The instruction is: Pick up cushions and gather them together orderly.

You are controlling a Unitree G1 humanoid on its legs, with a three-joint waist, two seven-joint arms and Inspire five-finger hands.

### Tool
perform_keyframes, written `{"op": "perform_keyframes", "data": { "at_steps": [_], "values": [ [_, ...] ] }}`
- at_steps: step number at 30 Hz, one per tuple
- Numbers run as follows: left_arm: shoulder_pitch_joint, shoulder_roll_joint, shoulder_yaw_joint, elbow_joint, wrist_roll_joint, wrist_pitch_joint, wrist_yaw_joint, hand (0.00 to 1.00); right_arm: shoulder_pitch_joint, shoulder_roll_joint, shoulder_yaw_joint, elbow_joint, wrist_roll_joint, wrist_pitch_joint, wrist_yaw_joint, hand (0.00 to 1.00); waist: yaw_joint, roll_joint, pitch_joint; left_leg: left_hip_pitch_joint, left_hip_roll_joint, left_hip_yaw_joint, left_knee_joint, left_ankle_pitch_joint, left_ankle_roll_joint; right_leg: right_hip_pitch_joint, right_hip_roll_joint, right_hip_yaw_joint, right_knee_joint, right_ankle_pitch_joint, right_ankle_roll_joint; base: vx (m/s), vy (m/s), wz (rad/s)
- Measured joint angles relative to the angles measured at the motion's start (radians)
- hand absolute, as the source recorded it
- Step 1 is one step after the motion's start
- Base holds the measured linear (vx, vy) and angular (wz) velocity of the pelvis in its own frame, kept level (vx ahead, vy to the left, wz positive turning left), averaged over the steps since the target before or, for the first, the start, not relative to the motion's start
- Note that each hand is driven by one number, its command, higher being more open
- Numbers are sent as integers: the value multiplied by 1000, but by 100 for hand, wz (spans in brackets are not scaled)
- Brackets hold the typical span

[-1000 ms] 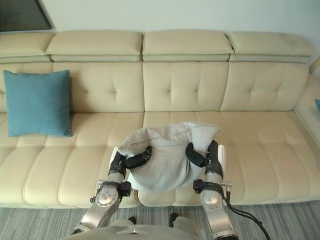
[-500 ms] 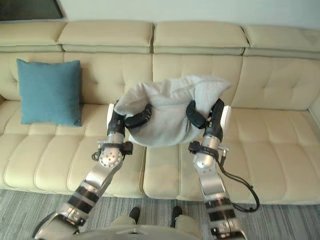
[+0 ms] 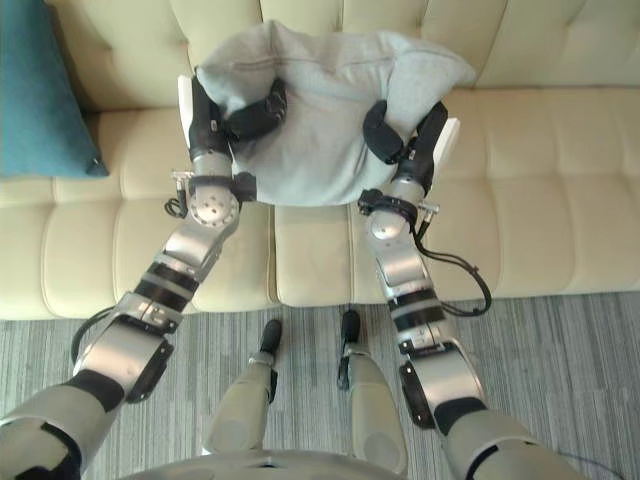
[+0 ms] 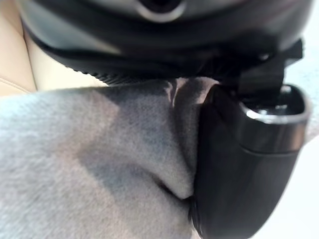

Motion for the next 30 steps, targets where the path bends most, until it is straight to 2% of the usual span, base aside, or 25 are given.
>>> {"op": "perform_keyframes", "data": {
  "at_steps": [3, 6, 7, 8, 12, 16, 24, 30],
  "values": [
    [-109, 3, 10, 79, -5, 0, 21, 0, -101, 1, -8, 80, 42, 0, -25, 0, -2, 2, 59, -34, 2, 0, 0, 11, -8, -33, 2, 1, -7, 17, -2, -20, -35, -3],
    [-191, 3, 24, 166, -11, 0, 26, 0, -186, 0, -10, 155, 79, 0, -36, 0, -4, 5, 85, -72, 4, -4, -8, 23, -11, -64, 5, -2, -26, 34, -3, 4, -22, 1],
    [-213, 4, 31, 188, -22, 0, 26, 100, -211, 0, -10, 171, 79, -2, -39, 0, -5, 8, 101, -78, 6, -6, -12, 27, -13, -65, 6, -4, -40, 43, -2, 25, -19, 3],
    [-223, 4, 34, 198, -24, 0, 27, 100, -222, 0, -10, 177, 79, -3, -39, 100, -5, 8, 109, -80, 6, -7, -14, 29, -15, -65, 6, -4, -45, 46, -2, 32, -19, 4],
    [-321, 19, 49, 294, -25, 0, 34, 100, -339, -16, -10, 264, 82, -27, -41, 100, -8, 10, 143, -115, 7, -26, -20, 41, -19, -77, 6, -21, -84, 68, -1, 11, -14, 11],
    [-391, 34, 125, 362, -25, -8, 49, 100, -423, -44, -9, 305, 121, -54, -36, 100, -6, 12, 162, -137, 6, -44, -52, 66, -22, -84, 1, -39, -125, 88, -1, 4, -22, 13],
    [-431, 67, 156, 412, -26, -31, 51, 100, -492, -102, -11, 350, 177, -78, -28, 100, -7, 13, 166, -141, 11, -72, -111, 101, -30, -84, 0, -67, -164, 103, -4, 9, -24, 10],
    [-473, 117, 157, 473, -106, -45, -15, 100, -566, -186, -8, 453, 281, -90, 58, 100, -7, 12, 167, -132, 17, -74, -126, 113, -35, -69, 4, -74, -188, 116, -6, 16, -12, 0]
  ]
}}
